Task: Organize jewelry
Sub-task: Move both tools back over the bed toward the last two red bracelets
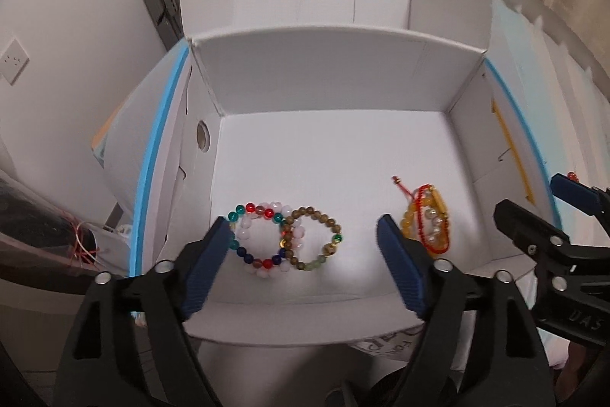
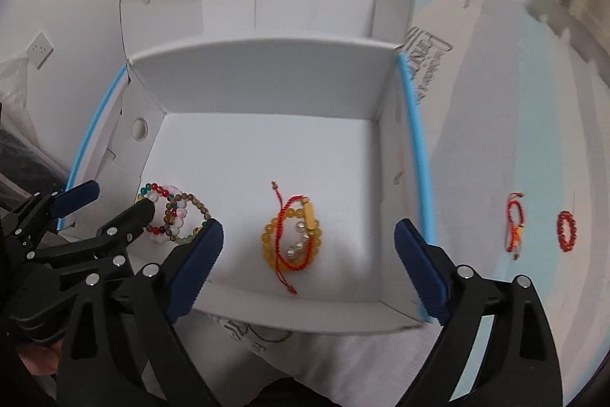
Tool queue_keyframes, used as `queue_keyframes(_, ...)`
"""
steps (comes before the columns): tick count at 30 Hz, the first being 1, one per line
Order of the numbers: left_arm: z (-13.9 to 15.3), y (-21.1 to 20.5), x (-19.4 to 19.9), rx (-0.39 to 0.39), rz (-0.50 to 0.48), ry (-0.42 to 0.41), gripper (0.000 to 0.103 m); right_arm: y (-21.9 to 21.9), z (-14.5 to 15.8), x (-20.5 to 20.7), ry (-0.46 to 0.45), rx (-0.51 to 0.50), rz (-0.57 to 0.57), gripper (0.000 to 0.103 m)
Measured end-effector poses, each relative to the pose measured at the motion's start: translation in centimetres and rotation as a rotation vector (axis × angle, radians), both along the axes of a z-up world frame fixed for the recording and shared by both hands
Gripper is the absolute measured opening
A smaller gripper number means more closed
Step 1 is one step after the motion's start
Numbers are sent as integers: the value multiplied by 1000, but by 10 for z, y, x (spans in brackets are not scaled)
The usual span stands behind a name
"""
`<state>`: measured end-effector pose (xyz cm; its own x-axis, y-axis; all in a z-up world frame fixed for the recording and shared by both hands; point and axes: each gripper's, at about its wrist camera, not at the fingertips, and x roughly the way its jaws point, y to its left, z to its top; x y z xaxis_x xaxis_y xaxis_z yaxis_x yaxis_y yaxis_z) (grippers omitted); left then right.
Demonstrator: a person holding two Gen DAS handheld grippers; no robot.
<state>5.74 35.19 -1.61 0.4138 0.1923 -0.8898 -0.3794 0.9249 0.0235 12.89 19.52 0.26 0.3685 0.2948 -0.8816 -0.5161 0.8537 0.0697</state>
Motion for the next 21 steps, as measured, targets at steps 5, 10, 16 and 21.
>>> queue_keyframes(5,16,-23,-4,17,-13,-27,89,-28,10,-3,-34,16,-32,93)
queue_keyframes(10,32,-47,-5,38,-30,-56,97,-59,24,-7,-62,34,-75,94)
queue_keyframes(16,43,-90,1,53,-97,-70,97,-107,37,-9,-86,44,-139,96)
queue_keyframes(21,47,-127,7,42,-143,-85,97,-153,42,-7,-97,45,-204,96)
